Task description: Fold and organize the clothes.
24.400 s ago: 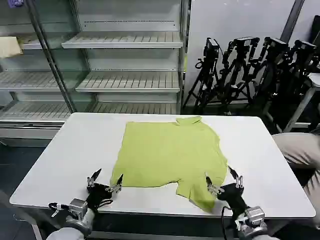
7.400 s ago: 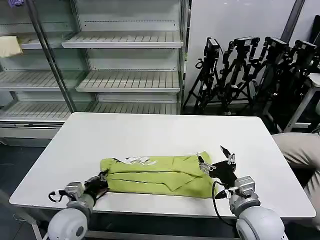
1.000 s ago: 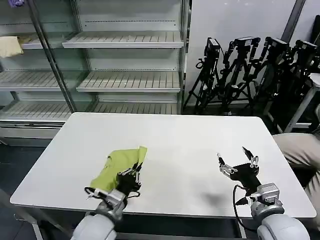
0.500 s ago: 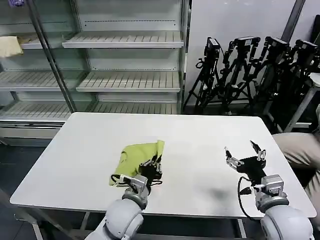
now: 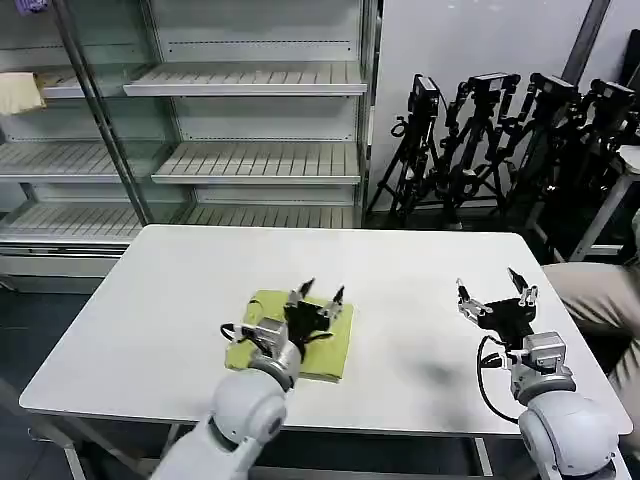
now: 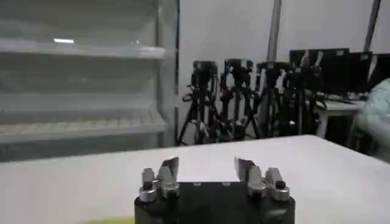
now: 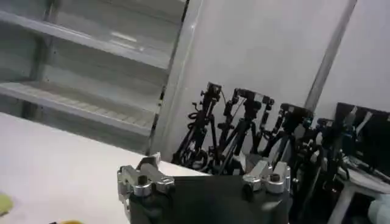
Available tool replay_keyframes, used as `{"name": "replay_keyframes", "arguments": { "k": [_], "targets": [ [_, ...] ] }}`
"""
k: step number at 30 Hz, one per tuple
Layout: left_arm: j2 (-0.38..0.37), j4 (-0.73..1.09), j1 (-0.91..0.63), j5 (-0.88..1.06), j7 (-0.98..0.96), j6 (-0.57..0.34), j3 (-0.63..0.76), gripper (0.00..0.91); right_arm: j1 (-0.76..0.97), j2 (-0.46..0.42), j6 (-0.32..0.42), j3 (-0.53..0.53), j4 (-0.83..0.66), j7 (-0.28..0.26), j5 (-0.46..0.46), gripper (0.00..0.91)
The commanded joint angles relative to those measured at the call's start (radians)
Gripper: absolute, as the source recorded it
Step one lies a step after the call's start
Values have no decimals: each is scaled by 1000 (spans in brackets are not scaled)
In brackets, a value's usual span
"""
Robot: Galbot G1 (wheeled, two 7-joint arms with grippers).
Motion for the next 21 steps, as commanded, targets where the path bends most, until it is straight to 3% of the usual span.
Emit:
{"name": "replay_keyframes", "arguments": {
  "k": [1, 8, 12, 21],
  "targets": [
    [243, 142, 39, 224, 344, -344, -407, 907, 68, 21, 84, -31, -120, 11, 9, 907],
    [307, 185, 137, 203, 398, -410, -574, 907, 135, 89, 112, -119, -162, -5, -3, 907],
    [295, 173, 166, 207, 401, -411, -576, 907, 155, 113, 163, -151, -183, -11, 6, 907],
    [270, 152, 183, 245, 399, -412, -539, 907, 143, 127, 191, -162, -209, -11, 2, 907]
  ]
}}
